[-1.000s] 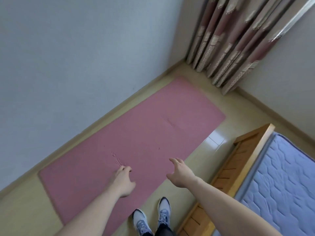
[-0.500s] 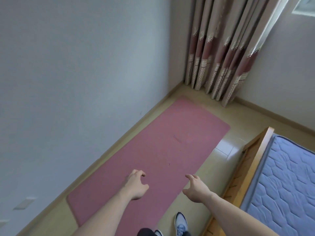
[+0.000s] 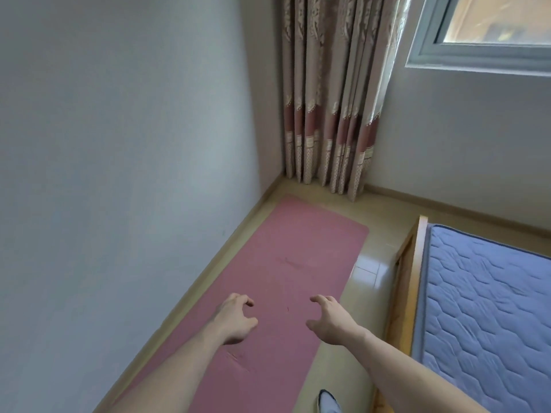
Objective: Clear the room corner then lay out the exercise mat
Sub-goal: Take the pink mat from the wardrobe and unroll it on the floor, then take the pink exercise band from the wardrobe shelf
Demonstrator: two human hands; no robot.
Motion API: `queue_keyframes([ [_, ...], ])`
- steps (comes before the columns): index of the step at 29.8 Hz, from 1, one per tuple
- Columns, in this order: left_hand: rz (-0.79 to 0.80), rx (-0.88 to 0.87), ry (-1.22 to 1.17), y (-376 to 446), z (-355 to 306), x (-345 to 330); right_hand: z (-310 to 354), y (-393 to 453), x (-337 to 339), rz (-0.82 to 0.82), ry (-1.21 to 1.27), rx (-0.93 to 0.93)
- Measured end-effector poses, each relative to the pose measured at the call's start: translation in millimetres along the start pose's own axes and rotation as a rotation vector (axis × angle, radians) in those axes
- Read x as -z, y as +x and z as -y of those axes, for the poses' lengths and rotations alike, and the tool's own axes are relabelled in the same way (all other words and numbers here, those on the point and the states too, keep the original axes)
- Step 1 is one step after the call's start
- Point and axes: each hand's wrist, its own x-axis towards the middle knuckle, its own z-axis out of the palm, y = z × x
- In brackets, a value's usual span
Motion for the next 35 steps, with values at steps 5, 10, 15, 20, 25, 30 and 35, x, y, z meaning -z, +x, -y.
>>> queue_keyframes([
  [5, 0.044, -0.231, 0.092, -39.6, 37.3, -7.0, 19.2, -59.1, -69.2, -0.103, 0.098, -0.11],
  [10, 0.14, -0.331, 0.236, -87.4, 83.0, -28.8, 27.1, -150.3, -143.0, -0.137, 0.166, -0.211],
  [15, 0.229, -0.431, 0.322, -151.8, 94.7, -56.8, 11.1, -244.4, -202.5, -0.193, 0.238, -0.334],
  [20, 0.262, -0.536, 0.368, -203.0, 84.4, -83.6, -4.2, -311.2, -235.0, -0.241, 0.3, -0.415],
  [25, 0.278, -0.595, 0.478, -245.8, 74.6, -119.8, -18.5, -370.9, -271.2, -0.271, 0.408, -0.432],
  [30, 0.302, -0.72, 0.54, -302.1, 47.3, -174.8, -40.1, -450.0, -301.7, -0.401, 0.519, -0.469],
  [35, 0.376, -0.999, 0.625, -380.4, 0.7, -236.4, -64.2, -556.0, -342.3, -0.559, 0.61, -0.604],
])
